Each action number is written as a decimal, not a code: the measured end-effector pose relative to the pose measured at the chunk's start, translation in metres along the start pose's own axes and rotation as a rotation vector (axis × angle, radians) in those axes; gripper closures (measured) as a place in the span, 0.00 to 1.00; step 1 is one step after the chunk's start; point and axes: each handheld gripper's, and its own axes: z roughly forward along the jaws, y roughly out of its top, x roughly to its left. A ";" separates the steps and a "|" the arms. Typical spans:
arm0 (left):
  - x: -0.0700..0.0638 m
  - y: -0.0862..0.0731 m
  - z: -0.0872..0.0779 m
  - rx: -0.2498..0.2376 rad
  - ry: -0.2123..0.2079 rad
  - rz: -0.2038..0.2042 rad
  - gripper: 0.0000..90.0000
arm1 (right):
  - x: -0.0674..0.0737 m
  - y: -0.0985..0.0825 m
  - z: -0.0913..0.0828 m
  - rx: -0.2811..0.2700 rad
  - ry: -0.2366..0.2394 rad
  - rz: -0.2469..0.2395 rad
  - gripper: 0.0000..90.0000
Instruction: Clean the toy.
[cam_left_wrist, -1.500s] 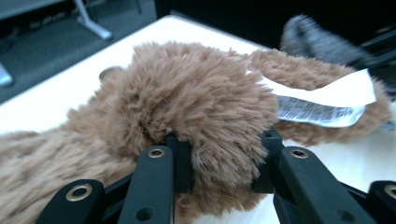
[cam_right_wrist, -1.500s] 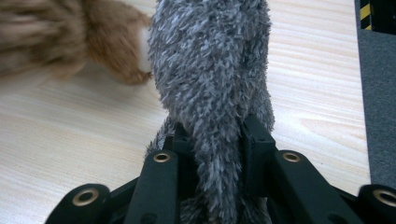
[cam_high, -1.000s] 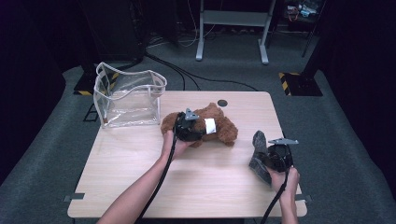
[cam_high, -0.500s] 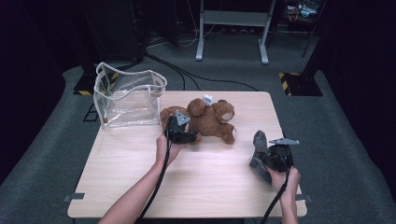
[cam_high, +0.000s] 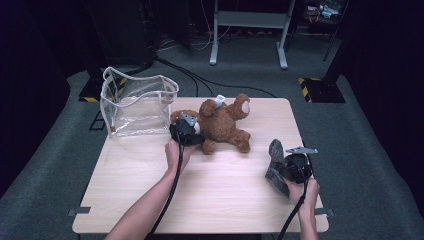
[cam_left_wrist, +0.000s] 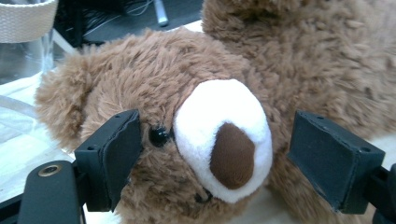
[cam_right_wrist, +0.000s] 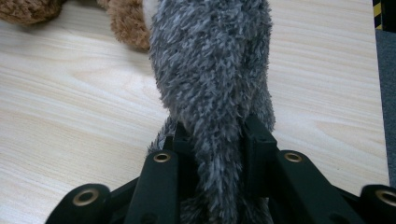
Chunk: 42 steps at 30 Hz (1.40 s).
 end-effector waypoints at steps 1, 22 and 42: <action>0.000 0.001 0.002 0.005 0.009 -0.001 0.19 | 0.000 0.000 0.000 -0.002 -0.007 0.000 0.79; 0.018 -0.005 0.007 0.012 -0.133 0.040 0.63 | 0.000 0.003 -0.007 -0.023 0.000 -0.011 0.79; -0.009 -0.016 -0.036 0.036 -0.389 -0.003 0.62 | 0.076 0.062 -0.010 -0.079 0.050 -0.204 0.80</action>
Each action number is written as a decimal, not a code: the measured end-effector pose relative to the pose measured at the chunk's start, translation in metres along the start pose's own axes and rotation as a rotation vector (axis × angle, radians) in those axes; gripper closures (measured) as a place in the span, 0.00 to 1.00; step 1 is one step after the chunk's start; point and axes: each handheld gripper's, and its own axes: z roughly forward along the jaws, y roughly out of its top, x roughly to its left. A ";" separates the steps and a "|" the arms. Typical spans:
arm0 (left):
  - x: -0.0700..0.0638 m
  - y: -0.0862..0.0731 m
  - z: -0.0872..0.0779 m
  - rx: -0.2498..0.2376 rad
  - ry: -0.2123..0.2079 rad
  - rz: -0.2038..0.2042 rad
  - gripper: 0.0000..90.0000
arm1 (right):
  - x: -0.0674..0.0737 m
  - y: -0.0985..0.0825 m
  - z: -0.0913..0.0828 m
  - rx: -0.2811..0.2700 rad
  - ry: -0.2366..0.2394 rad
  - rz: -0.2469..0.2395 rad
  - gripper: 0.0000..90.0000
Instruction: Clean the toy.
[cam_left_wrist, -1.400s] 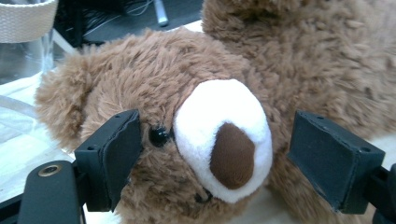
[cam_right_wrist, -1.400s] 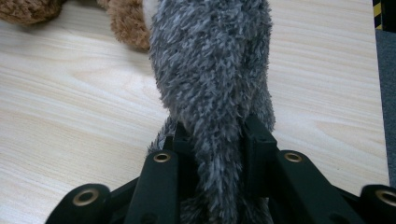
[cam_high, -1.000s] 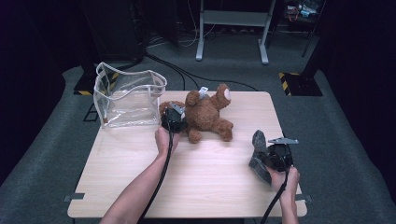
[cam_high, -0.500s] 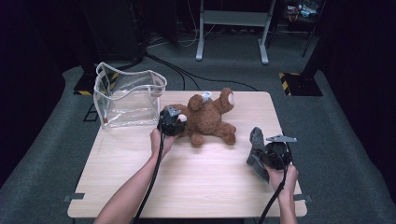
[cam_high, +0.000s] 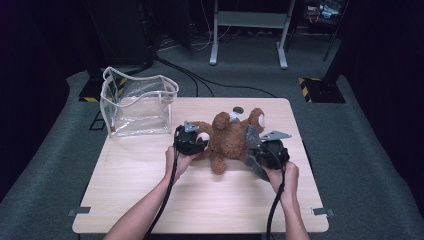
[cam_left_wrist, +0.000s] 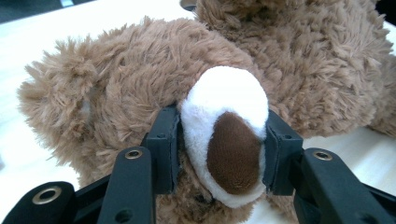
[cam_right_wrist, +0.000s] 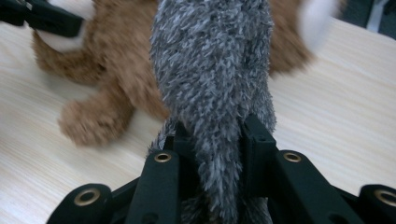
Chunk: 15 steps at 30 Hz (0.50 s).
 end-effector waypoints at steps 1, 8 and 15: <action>-0.002 -0.001 -0.001 0.001 0.000 -0.002 0.61 | 0.004 0.005 0.002 0.002 0.006 -0.012 0.80; -0.009 -0.006 -0.006 0.006 -0.028 0.003 0.59 | 0.023 0.023 0.030 0.040 0.017 -0.048 0.80; 0.001 -0.010 -0.013 -0.046 -0.053 0.056 0.38 | 0.021 0.027 0.051 0.056 0.013 -0.041 0.81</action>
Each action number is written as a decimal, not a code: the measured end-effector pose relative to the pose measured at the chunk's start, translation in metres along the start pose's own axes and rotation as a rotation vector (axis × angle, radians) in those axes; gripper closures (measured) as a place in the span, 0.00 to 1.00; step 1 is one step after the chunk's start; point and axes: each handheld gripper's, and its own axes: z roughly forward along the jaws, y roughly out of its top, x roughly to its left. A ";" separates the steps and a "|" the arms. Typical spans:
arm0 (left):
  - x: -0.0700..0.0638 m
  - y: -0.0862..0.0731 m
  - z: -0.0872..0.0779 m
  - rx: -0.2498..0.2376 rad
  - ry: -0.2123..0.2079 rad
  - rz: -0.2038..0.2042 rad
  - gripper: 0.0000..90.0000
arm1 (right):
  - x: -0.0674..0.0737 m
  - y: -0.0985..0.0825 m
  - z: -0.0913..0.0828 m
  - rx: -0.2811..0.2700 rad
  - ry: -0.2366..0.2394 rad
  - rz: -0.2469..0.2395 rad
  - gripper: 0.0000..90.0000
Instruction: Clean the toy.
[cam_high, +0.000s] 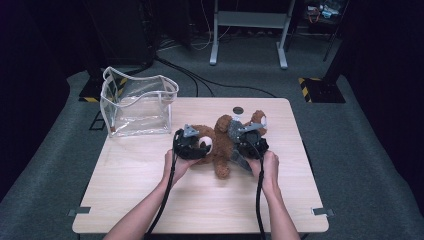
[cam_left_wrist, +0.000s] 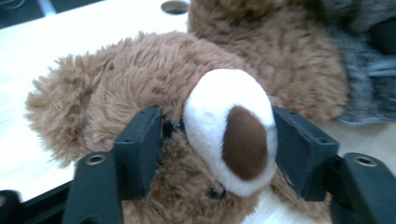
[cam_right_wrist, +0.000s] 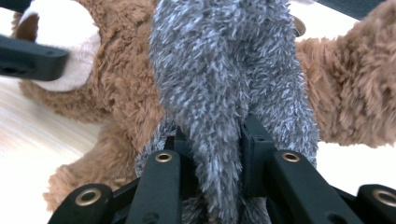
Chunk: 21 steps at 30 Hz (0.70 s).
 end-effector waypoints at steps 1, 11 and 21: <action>0.001 -0.002 -0.003 -0.003 -0.005 0.000 0.38 | 0.000 0.000 0.000 0.008 -0.002 0.011 0.81; 0.021 -0.053 -0.007 0.085 0.013 -0.042 0.30 | -0.004 -0.005 0.000 -0.002 0.009 0.013 0.83; 0.026 -0.070 0.008 0.116 0.011 -0.011 0.35 | 0.008 -0.004 -0.010 -0.017 -0.002 -0.009 0.83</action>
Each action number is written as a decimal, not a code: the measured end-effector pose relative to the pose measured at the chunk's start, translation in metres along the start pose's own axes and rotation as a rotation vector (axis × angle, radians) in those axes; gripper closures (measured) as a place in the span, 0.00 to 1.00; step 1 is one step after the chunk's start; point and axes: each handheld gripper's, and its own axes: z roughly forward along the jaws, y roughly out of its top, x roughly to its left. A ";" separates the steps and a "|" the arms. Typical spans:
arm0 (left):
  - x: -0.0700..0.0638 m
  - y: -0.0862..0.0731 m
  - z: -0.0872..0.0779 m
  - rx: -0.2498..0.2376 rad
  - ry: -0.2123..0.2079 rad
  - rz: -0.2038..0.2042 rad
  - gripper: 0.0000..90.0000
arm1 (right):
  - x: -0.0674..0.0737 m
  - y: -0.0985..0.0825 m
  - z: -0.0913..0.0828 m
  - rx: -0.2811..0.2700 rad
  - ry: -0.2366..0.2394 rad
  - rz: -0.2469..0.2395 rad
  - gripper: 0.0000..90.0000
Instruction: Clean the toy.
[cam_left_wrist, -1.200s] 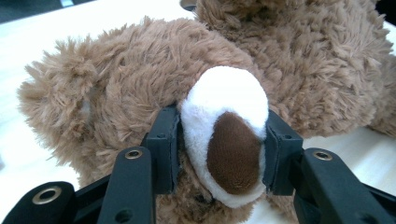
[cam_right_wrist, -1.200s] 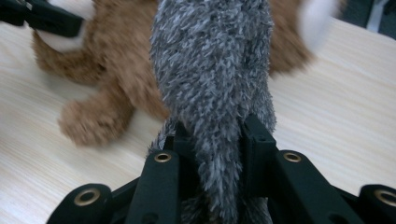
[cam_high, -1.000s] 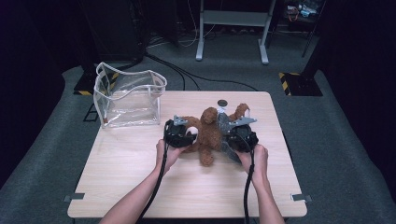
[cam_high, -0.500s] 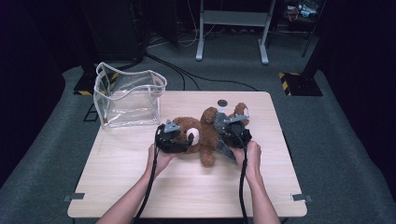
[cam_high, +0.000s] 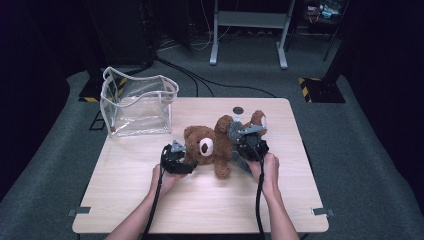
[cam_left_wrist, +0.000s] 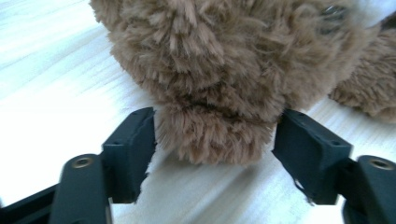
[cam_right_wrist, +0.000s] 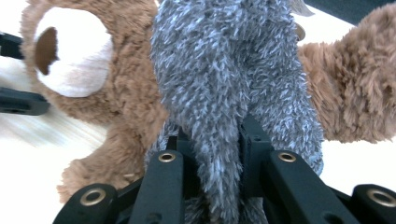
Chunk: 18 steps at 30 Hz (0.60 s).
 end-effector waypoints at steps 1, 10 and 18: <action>0.000 -0.001 0.001 -0.006 -0.004 -0.001 0.37 | 0.001 0.000 -0.001 0.000 0.002 -0.007 0.83; 0.008 -0.012 0.002 -0.071 -0.061 -0.008 0.86 | 0.019 0.009 -0.011 -0.025 0.030 -0.061 0.83; 0.012 -0.013 0.000 -0.095 -0.083 -0.020 0.92 | 0.043 0.029 0.001 -0.016 0.085 -0.133 0.82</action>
